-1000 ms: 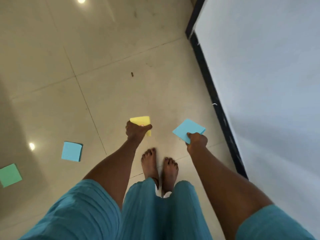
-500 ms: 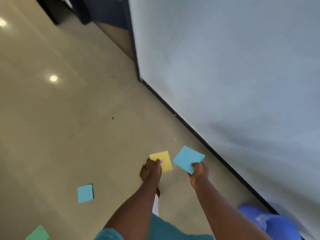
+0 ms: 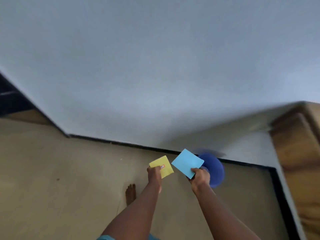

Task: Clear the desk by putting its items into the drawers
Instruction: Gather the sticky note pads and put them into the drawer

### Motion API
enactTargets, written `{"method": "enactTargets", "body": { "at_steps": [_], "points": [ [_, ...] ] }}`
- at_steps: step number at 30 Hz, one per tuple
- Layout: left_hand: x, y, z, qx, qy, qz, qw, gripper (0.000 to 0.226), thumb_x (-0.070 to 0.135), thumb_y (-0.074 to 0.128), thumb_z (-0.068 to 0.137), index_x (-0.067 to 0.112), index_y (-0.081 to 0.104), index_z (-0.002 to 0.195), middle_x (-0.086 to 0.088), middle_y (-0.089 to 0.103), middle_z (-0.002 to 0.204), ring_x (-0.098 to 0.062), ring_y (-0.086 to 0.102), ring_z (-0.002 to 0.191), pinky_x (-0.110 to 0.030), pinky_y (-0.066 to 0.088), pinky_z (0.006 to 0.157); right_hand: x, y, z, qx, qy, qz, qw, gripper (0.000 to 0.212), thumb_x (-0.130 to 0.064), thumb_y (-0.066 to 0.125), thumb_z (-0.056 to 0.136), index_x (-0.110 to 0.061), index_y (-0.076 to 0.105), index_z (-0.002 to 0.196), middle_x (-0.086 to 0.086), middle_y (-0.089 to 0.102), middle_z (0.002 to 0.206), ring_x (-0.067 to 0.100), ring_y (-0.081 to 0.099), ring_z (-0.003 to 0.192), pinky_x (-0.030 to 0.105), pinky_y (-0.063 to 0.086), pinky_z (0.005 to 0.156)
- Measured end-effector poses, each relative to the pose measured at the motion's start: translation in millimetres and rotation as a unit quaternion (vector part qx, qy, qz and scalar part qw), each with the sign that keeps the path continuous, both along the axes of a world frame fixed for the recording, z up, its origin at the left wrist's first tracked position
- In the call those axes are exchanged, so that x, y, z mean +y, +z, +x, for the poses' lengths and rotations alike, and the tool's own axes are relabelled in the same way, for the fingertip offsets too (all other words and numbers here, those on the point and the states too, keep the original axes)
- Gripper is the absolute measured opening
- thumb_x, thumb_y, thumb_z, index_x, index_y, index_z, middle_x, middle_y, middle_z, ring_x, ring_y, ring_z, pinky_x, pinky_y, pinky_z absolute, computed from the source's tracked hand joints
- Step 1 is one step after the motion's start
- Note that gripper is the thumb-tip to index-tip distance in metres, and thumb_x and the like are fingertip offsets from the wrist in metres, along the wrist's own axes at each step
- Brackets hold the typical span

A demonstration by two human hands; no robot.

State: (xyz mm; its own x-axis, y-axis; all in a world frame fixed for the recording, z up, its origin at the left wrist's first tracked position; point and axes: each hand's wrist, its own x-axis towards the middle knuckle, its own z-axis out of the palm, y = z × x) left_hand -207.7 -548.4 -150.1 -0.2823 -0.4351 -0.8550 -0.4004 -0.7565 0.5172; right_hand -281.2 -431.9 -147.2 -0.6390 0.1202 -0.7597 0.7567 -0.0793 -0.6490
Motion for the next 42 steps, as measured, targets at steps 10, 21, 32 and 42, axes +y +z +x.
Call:
{"method": "enactTargets", "body": {
  "at_steps": [10,21,32,42],
  "points": [
    [164,100,-159,0.152,-0.239,-0.064,0.957,0.034,-0.003,0.042,0.083,-0.002,0.05,0.116,-0.022,0.061,0.105,-0.026,0.055,0.079,-0.034,0.05,0.069,177,125,-80,0.183,-0.197,0.021,0.963,0.024,0.008,0.052,0.088,-0.007,0.051,0.106,0.012,0.06,0.097,0.023,0.059,0.082,0.039,0.049,0.083],
    [345,160,-294,0.248,-0.416,-0.122,0.866,0.04,-0.01,0.035,0.088,0.004,0.047,0.124,-0.015,0.058,0.12,-0.029,0.058,0.106,-0.036,0.045,0.094,359,186,-131,0.204,-0.352,0.217,0.887,0.029,-0.001,0.054,0.088,-0.003,0.055,0.117,0.008,0.061,0.102,0.028,0.059,0.093,0.041,0.048,0.083],
    [421,162,-346,0.157,-0.574,-0.304,0.744,0.083,0.015,0.07,0.083,0.012,0.02,0.148,-0.016,0.053,0.131,-0.031,0.054,0.12,-0.041,0.049,0.097,419,177,-143,0.051,-0.339,0.292,0.893,0.033,-0.003,0.049,0.09,0.002,0.049,0.122,0.023,0.057,0.121,0.035,0.055,0.107,0.031,0.039,0.077],
    [408,165,-311,0.154,-0.524,-0.411,0.73,0.063,0.015,0.058,0.091,0.007,0.028,0.146,-0.011,0.023,0.153,-0.027,0.028,0.14,-0.034,0.034,0.108,382,177,-152,0.029,-0.247,0.427,0.869,0.039,0.003,0.04,0.089,-0.003,0.036,0.127,0.019,0.027,0.135,0.04,0.03,0.123,0.046,0.026,0.107]
  ]
}}
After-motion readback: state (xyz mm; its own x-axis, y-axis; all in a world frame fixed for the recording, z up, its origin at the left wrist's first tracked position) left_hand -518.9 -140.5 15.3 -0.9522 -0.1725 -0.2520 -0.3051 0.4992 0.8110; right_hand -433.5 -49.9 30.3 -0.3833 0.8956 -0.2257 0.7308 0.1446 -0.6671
